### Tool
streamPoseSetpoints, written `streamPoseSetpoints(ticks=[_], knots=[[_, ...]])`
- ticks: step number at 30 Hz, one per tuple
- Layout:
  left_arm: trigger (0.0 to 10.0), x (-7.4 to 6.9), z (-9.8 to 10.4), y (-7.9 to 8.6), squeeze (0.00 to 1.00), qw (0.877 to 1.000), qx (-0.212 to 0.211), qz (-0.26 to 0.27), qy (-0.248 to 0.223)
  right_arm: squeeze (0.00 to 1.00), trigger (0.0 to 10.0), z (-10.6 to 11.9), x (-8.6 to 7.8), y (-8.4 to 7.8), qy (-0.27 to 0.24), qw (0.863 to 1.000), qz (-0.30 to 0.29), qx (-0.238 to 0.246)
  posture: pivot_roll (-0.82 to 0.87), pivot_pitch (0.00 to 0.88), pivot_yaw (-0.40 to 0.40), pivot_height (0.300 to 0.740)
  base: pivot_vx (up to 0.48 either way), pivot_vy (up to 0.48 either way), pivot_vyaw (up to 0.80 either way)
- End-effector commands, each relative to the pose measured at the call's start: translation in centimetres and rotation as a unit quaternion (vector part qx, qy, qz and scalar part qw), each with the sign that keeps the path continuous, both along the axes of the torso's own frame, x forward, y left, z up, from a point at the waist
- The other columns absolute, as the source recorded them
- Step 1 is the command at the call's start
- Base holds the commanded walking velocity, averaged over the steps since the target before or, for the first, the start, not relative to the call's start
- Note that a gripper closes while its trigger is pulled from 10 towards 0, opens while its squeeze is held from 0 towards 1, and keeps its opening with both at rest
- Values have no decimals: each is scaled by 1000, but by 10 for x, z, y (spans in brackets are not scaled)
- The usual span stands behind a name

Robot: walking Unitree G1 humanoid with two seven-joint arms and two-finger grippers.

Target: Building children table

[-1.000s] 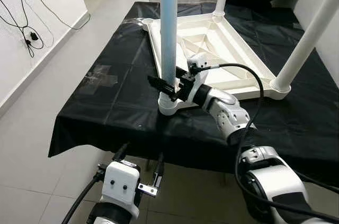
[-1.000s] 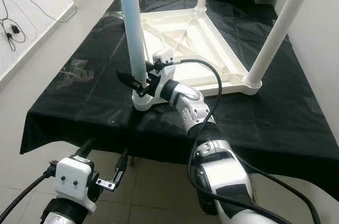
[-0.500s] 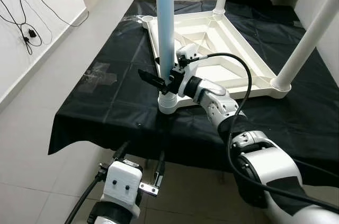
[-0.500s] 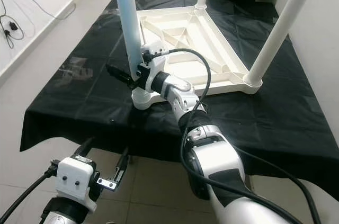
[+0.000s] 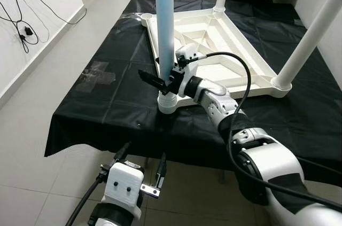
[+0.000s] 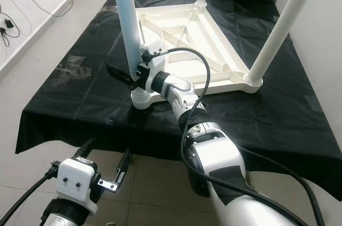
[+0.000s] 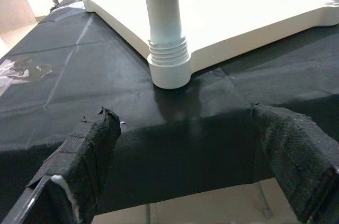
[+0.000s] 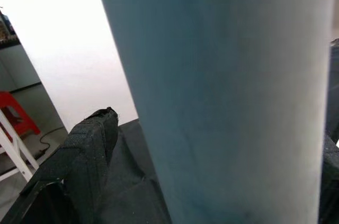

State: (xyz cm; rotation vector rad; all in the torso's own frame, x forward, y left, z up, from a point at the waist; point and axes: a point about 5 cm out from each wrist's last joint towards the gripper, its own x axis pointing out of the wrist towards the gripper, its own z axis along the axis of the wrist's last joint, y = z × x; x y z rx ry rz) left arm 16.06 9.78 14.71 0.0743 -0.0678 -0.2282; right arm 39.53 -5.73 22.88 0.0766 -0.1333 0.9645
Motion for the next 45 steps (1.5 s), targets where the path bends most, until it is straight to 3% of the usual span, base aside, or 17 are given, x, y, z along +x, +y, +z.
streamPoseSetpoints(ticks=[1,2,3,17,24,27,29,30,31,34,35,36,37,38,40,41,45], knots=[[10000,-6,0,-13,0,1000,-15,-22,10,0,7176,4,0,5,-9,1000,6,-1,129,180,-59,740,0,0,0],[10000,-6,0,-13,0,1000,-15,-22,10,0,7176,4,0,5,-9,1000,6,-1,129,180,-59,740,0,0,0],[10000,-6,0,-14,0,1000,-14,-22,11,0,0,3,0,5,-9,1000,5,-3,129,180,-59,740,0,0,0],[10000,-5,0,-10,0,1000,-19,-13,14,0,0,-2,-2,5,-11,1000,6,-6,130,180,-57,740,0,0,0],[10000,9,4,10,0,999,-23,37,2,0,0,-32,-2,-1,13,995,-99,-22,122,173,-46,740,0,0,0],[10000,9,4,10,0,999,-23,37,2,0,0,-32,-2,-1,13,995,-99,-22,122,173,-46,740,0,0,0],[10000,13,7,15,0,999,-16,49,-6,0,0,-49,0,-12,35,971,-234,-30,121,165,-40,740,0,0,0],[10000,13,7,15,0,999,-16,49,-6,0,0,-49,0,-12,35,971,-234,-30,121,165,-40,740,0,0,0],[10000,15,7,17,0,999,-14,52,-8,0,0,-57,-1,-16,51,954,-293,-36,118,160,-36,740,0,0,0],[10000,15,7,17,0,999,-14,52,-8,0,0,-57,-1,-16,51,954,-293,-36,118,160,-36,740,0,0,0],[10000,19,8,19,0,998,-11,55,-13,0,0,-65,-4,-26,79,889,-450,-20,120,151,-34,740,0,0,0],[10000,19,8,19,0,998,-11,55,-13,0,0,-65,-4,-26,79,889,-450,-20,120,151,-34,740,0,0,0],[10000,20,9,20,0,998,-11,55,-15,0,0,-67,-8,-29,94,851,-516,-9,120,151,-34,740,0,0,0],[10000,20,9,20,0,998,-11,55,-15,0,0,-67,-8,-29,94,851,-516,-9,120,151,-34,740,0,0,0],[10000,21,11,19,0,998,-13,54,-18,0,0,-67,-18,-26,116,790,-602,13,122,145,-30,740,0,0,0],[10000,21,12,17,0,998,-14,52,-20,0,0,-66,-23,-18,122,776,-618,23,122,145,-30,740,0,0,0],[10000,21,13,14,0,999,-17,47,-21,0,0,-71,-32,5,162,758,-631,32,136,136,-31,740,0,0,0]])
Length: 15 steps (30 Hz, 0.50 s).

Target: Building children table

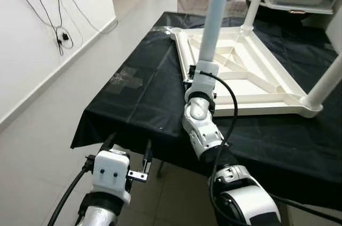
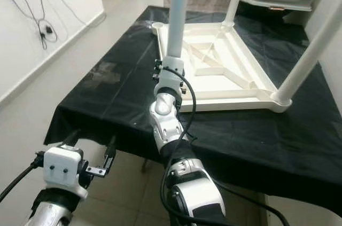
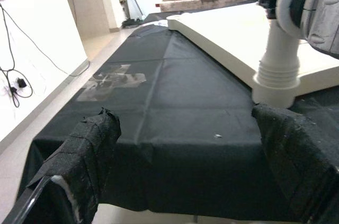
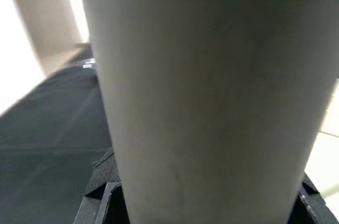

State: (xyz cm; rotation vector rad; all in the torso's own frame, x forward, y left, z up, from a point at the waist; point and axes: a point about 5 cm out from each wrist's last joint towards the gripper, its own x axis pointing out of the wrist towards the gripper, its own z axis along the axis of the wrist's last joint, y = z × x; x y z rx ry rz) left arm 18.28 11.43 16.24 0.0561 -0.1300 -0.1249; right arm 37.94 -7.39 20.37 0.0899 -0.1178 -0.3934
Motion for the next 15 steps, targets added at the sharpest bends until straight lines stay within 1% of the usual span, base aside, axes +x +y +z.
streamPoseSetpoints(ticks=[1,2,7,8,10,11,13,14,15], knots=[[10000,-1,-2,-3,0,1000,-4,-4,11,0,0,-47,-18,27,111,991,-12,75,136,136,-31,740,0,0,0],[10000,-1,-3,-3,0,1000,-3,-3,12,0,0,-46,-19,31,111,991,-11,78,136,136,-31,740,0,0,0],[10000,-2,-3,-2,0,1000,-3,-3,13,0,0,-44,-21,35,111,991,-11,79,136,136,-31,740,0,0,0],[10000,-2,-4,-2,0,1000,-2,-4,14,0,10000,-40,-21,37,104,992,4,76,133,129,-30,740,0,0,0],[10000,-2,-4,-1,0,1000,-1,-4,15,0,10000,-38,-22,38,99,992,14,74,133,129,-30,740,0,0,0],[10000,-2,-5,-1,0,1000,0,-5,16,0,10000,-35,-21,38,96,993,34,62,133,129,-30,740,0,0,0],[10000,-2,-5,-1,0,1000,0,-5,16,0,10000,-34,-21,37,96,993,42,53,133,129,-30,740,0,0,0],[10000,-1,-6,-1,0,1000,0,-6,17,0,10000,-35,-20,37,104,992,63,40,128,122,-28,740,0,0,0],[10000,-1,-6,-2,0,1000,1,-7,17,1000,10000,-36,-20,34,108,991,78,26,128,122,-28,740,0,0,0]])
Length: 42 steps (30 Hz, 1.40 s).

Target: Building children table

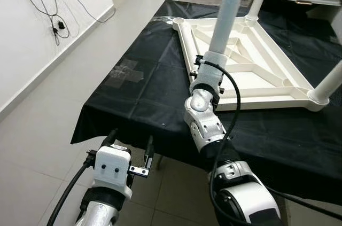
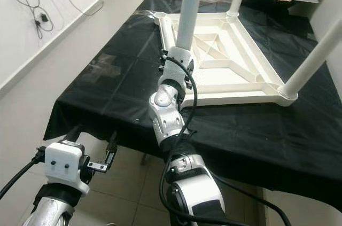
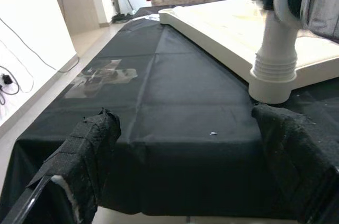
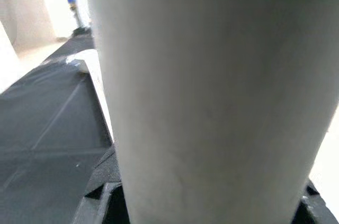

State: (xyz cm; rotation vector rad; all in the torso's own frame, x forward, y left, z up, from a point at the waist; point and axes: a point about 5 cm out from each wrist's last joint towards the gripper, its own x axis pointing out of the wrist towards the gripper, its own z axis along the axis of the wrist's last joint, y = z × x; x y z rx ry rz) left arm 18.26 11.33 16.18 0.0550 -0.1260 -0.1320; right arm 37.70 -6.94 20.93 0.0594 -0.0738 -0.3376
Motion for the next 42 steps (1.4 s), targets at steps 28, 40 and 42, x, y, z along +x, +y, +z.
streamPoseSetpoints(ticks=[28,40,42], knots=[[10000,3,-7,-1,0,1000,5,-10,13,0,10000,3,19,-31,-67,940,333,-6,114,106,-20,740,0,0,0],[10000,1,-6,-1,0,1000,7,-8,14,0,10000,11,28,-34,-53,885,461,-29,139,124,-27,740,0,0,0],[10000,1,-6,-1,0,1000,7,-8,14,0,10000,12,28,-34,-48,882,468,-30,139,124,-27,740,0,0,0]])
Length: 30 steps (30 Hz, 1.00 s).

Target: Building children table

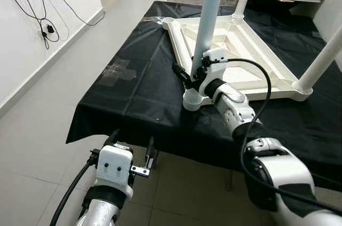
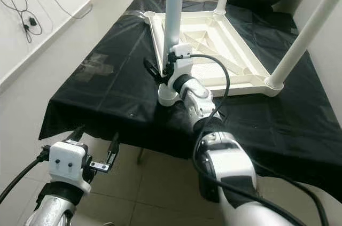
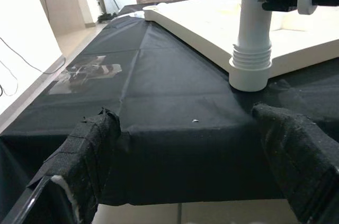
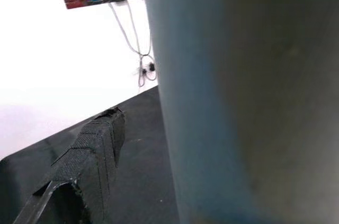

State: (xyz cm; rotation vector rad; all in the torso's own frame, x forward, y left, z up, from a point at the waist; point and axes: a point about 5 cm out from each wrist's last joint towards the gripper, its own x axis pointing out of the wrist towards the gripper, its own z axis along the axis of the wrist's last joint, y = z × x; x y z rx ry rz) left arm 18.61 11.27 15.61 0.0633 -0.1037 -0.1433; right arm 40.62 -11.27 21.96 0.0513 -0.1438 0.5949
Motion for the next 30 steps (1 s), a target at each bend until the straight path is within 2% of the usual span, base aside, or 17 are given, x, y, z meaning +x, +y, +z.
streamPoseSetpoints(ticks=[1,5,11,13,14,27,30], knots=[[10000,-3,0,0,0,1000,1,-2,3,0,10000,2,0,10,-2,1000,29,-11,139,124,-27,740,0,0,0],[10000,-3,0,0,0,1000,1,-2,4,0,10000,5,1,11,18,998,54,-20,147,128,-29,740,0,0,0],[10000,-3,0,0,0,1000,1,-2,4,0,10000,7,2,12,21,998,62,-23,147,128,-29,740,0,0,0],[10000,-4,0,-1,0,1000,1,-2,4,0,10000,10,2,15,24,996,82,-17,148,131,-29,740,0,0,0],[10000,-4,0,-1,0,1000,2,-2,4,0,0,11,2,17,27,995,92,-13,148,131,-29,740,0,0,0],[10000,-4,0,0,0,1000,4,-1,4,0,0,5,-1,23,36,993,114,-10,151,130,-32,740,0,0,0],[10000,-3,0,0,0,1000,5,0,2,0,0,-13,1,20,58,997,25,-35,146,126,-33,740,0,0,0]])
